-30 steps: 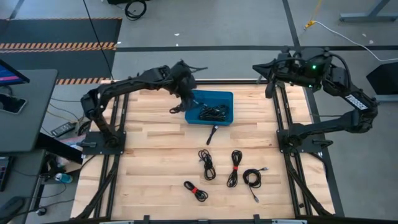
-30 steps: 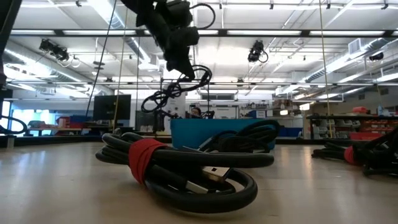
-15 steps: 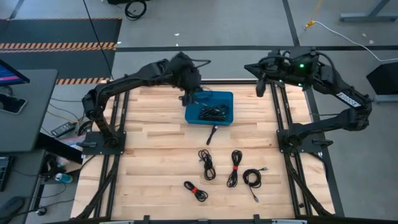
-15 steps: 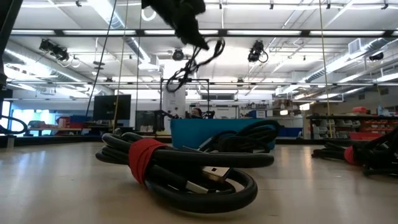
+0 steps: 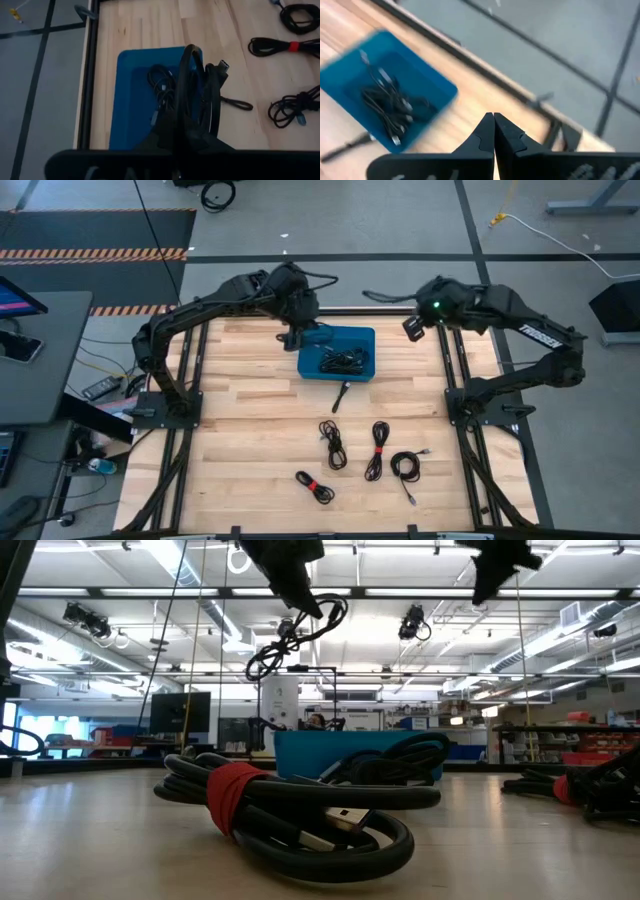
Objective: Pick and place USB-C Cables
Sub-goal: Put the black charger cable into the blue bin
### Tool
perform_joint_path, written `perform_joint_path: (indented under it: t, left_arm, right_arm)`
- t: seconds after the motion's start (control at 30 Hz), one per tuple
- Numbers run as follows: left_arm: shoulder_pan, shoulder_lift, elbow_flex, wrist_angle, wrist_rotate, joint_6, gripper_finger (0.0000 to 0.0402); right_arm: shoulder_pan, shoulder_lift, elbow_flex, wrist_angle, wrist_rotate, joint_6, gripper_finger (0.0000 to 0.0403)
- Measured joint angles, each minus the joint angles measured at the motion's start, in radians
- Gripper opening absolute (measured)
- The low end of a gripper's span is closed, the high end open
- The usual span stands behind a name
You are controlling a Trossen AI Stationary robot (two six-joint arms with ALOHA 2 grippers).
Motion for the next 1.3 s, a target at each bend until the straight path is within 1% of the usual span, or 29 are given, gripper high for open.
perform_joint_path:
  t: [0.23, 0.33, 0.4, 0.5, 0.6, 0.7, 0.83, 1.0, 1.17, 1.3]
  left_arm:
    - [-0.007, 0.000, 0.000, 0.014, 0.000, -0.025, 0.0005]
    - [-0.011, 0.000, 0.000, 0.014, 0.000, -0.044, 0.0005]
    - [-0.011, 0.000, 0.000, 0.015, 0.000, -0.050, 0.0005]
    - [-0.013, 0.000, 0.000, 0.014, 0.000, -0.052, 0.0005]
    - [-0.013, 0.000, 0.000, 0.015, 0.000, -0.056, 0.0005]
    - [-0.013, 0.000, 0.000, 0.014, 0.000, -0.058, 0.0005]
    - [-0.013, 0.000, 0.000, 0.014, -0.001, -0.061, 0.0005]
    - [-0.013, 0.000, 0.000, 0.014, -0.001, -0.073, 0.0005]
    - [-0.013, 0.000, 0.000, 0.015, -0.001, -0.073, 0.0005]
    - [-0.013, 0.000, 0.000, 0.015, -0.001, -0.073, 0.0005]
  right_arm:
    - [0.000, 0.006, -0.202, 0.027, -0.040, 0.141, 0.0000]
    - [0.000, 0.004, -0.309, 0.089, -0.050, 0.185, 0.0000]
    - [-0.007, 0.003, -0.383, 0.162, -0.089, 0.199, 0.0000]
    - [-0.019, 0.003, -0.491, 0.339, -0.168, 0.197, 0.0000]
    - [-0.028, 0.006, -0.590, 0.516, -0.206, 0.187, 0.0000]
    - [-0.044, 0.006, -0.666, 0.651, -0.243, 0.192, 0.0000]
    - [-0.065, 0.006, -0.741, 0.764, -0.282, 0.199, 0.0000]
    - [-0.087, 0.006, -0.805, 0.860, -0.323, 0.207, 0.0000]
    - [-0.092, 0.024, -0.827, 0.943, -0.335, 0.206, 0.0000]
    - [-0.092, 0.073, -0.827, 1.017, -0.371, 0.194, 0.0000]
